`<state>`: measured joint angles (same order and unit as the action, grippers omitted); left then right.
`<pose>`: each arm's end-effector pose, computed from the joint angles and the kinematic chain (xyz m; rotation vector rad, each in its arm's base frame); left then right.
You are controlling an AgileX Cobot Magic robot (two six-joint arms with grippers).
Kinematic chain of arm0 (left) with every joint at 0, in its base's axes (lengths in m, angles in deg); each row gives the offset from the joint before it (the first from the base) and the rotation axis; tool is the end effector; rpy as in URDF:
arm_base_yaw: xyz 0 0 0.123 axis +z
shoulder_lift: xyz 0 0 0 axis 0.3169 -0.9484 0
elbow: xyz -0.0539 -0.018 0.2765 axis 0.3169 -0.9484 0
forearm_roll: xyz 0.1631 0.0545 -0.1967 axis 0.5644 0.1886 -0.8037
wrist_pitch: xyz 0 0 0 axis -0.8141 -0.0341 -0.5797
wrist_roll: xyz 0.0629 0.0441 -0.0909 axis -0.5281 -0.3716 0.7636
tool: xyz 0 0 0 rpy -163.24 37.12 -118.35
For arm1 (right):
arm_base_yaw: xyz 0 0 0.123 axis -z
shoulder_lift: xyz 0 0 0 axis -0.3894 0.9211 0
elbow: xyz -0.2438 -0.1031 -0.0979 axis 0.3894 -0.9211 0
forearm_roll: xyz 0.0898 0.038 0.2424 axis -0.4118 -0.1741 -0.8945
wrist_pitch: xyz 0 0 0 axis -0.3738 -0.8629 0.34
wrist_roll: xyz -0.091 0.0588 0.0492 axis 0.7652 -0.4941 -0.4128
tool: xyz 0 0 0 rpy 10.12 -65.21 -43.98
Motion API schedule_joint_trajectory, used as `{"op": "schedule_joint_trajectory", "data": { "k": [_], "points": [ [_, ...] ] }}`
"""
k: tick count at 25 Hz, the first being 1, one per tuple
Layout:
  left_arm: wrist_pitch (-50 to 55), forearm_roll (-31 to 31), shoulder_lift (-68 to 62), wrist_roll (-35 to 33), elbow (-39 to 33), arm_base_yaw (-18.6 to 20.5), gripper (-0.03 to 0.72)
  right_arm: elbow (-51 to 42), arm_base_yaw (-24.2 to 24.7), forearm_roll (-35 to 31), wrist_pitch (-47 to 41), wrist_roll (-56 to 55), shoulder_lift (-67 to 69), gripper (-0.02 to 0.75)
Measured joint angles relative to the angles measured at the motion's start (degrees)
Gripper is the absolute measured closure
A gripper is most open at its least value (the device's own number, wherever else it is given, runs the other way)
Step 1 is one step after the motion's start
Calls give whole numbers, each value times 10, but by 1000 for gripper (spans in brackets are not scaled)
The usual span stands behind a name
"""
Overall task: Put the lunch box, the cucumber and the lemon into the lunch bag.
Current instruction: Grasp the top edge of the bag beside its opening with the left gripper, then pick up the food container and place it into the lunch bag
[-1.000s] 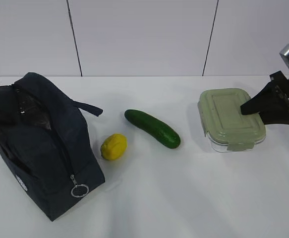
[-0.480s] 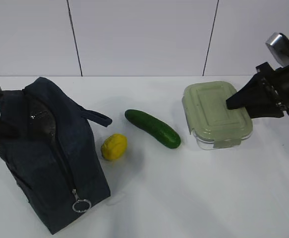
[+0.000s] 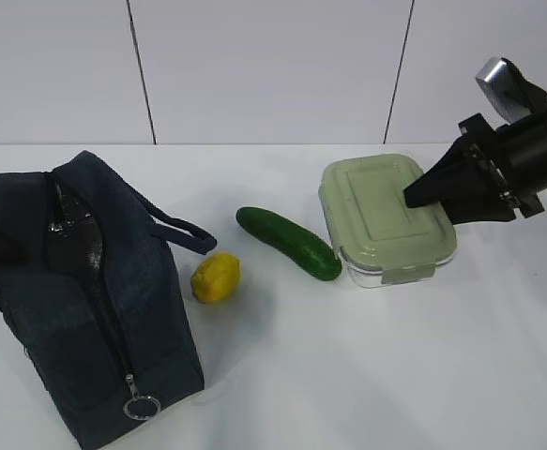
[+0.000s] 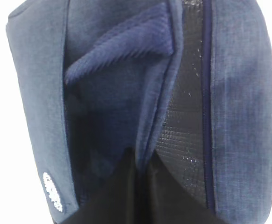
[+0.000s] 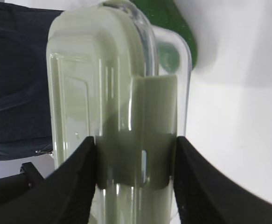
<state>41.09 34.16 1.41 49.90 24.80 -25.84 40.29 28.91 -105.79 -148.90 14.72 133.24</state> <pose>0.2416 -0.0722 0.2113 -0.6832 2.4660 -0.8124 0.3651 0.0533 0.1972 -0.1979 2.6305 1.1877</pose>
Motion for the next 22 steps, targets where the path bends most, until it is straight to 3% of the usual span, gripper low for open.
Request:
{"op": "schedule_joint_trajectory", "data": {
  "k": [10,22],
  "points": [
    [0,3,0,1,0,-1,694,7,-79,-44,-1,-21,-8,374],
    [0,17,0,1,0,-1,694,108,-150,-47,-6,-106,-8,374]
  ]
}}
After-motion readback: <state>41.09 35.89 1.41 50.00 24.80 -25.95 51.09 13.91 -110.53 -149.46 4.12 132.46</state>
